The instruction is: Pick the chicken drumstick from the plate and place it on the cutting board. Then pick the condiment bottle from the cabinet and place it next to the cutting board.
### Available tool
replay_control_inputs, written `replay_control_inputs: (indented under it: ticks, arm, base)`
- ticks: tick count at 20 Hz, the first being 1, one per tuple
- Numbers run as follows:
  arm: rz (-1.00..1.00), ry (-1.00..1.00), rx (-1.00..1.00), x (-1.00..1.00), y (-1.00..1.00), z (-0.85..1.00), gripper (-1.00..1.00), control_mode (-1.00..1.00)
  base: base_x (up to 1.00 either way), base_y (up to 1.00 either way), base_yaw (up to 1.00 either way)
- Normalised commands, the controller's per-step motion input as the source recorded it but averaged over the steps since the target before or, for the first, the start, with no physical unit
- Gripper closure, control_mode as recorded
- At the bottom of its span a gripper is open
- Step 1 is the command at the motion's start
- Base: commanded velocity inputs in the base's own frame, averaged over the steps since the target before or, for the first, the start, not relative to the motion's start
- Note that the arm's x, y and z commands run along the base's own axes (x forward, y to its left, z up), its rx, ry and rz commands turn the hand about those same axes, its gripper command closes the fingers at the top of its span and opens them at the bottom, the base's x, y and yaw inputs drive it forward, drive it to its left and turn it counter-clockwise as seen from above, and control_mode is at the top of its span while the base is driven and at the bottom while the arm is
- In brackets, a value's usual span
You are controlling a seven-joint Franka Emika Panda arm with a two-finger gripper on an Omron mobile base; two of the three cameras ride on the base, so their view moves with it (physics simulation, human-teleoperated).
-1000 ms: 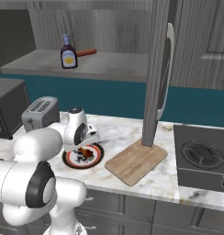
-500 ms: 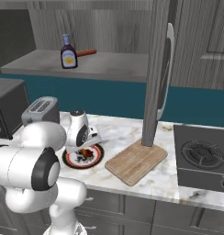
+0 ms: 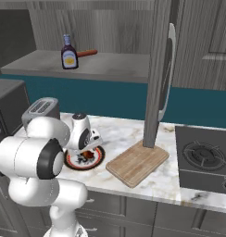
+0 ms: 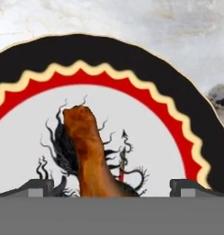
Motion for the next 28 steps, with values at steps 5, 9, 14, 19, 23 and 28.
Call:
replay_control_inputs:
  ticks: [5,9,14,19,23,28]
  arm:
    - [0.02,0.0,0.0,0.1,0.0,-0.19,-1.0,-1.0]
    - [0.02,0.0,0.0,0.09,0.0,-0.21,1.0,-1.0]
    - [0.02,0.0,0.0,0.01,0.0,-0.06,1.0,-1.0]
    - [0.0,0.0,0.0,0.0,0.0,0.01,1.0,-1.0]
    - [0.0,0.0,-0.01,-0.04,-0.07,0.25,1.0,-1.0]
    - [0.0,0.0,0.0,-0.07,-0.13,0.36,1.0,-1.0]
  base:
    - [0.0,0.0,0.0]
    - [0.0,0.0,0.0]
    - [0.0,0.0,0.0]
    - [0.0,0.0,0.0]
    - [0.0,0.0,0.0]
    - [0.0,0.0,0.0]
